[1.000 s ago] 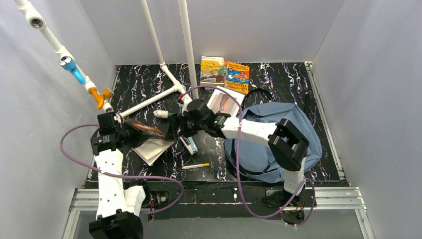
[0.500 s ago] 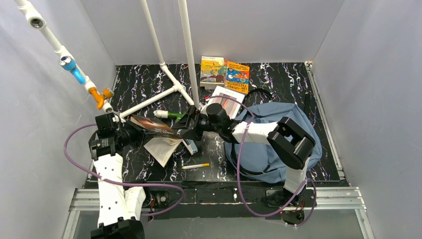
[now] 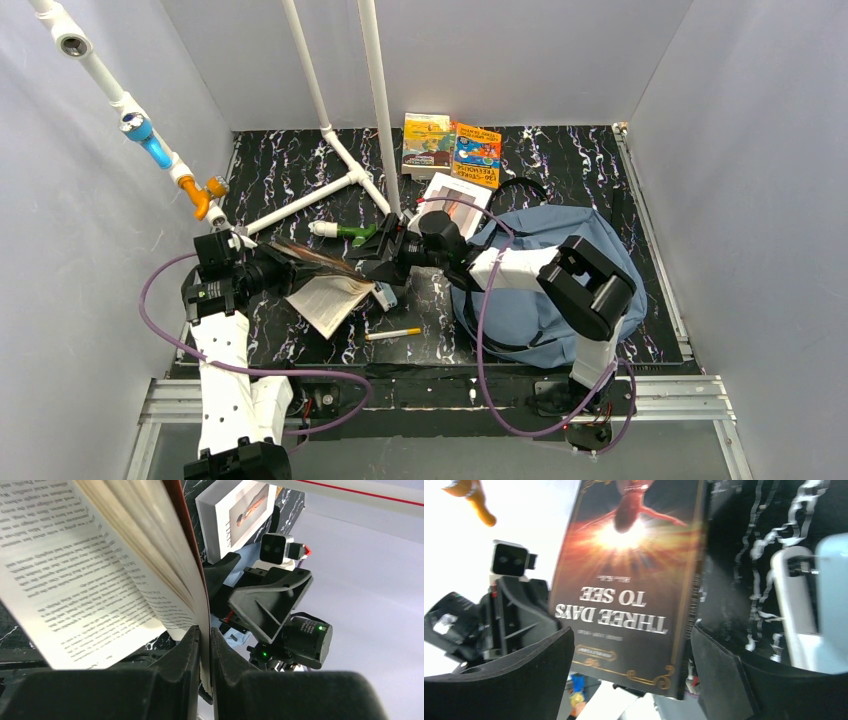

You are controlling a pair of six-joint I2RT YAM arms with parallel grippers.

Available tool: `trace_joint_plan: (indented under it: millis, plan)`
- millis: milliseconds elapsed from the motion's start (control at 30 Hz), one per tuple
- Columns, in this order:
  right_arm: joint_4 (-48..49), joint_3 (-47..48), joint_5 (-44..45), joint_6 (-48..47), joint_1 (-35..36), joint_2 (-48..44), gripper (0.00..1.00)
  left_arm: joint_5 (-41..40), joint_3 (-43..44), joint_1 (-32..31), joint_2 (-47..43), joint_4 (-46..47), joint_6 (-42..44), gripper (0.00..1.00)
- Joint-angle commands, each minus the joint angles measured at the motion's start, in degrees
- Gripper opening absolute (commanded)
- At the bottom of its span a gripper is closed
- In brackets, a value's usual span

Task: Pack the student bag
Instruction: Pick up the book from the center of the board.

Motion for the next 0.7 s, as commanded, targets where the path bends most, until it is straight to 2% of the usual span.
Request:
trace_joint_plan:
  millis: [0,133,233,400,533,600,667]
  plan:
    - [-9.3,-0.7,3.3,-8.2,0.2,-5.1,0.96,5.2,2.4,-0.4,-0.8,3.1,-0.3,0.00]
    - [-4.7,-3.1,0.7,-5.1,0.2,-4.4,0.96,5.9,3.0,-1.0,-1.0,3.4,-0.2,0.00]
    - [3.0,-4.3,-1.8,-0.1,0.2,-3.3,0.92,7.0,2.8,-1.5,-1.2,4.3,0.0,0.00]
    - [15.1,-5.2,-4.2,8.5,0.2,-1.8,0.81,10.2,2.0,-3.0,-1.3,7.1,1.1,0.00]
    - [17.5,-5.9,-4.6,10.2,0.2,-3.0,0.72,15.3,1.8,-3.6,-0.9,8.1,3.2,0.00]
    - [18.5,-6.0,-4.7,10.4,0.2,-3.5,0.64,17.6,0.9,-3.6,-0.7,8.9,4.3,0.00]
    - [18.8,-6.5,-4.4,10.7,0.2,-4.2,0.48,19.5,0.4,-3.6,-0.7,9.5,4.9,0.00]
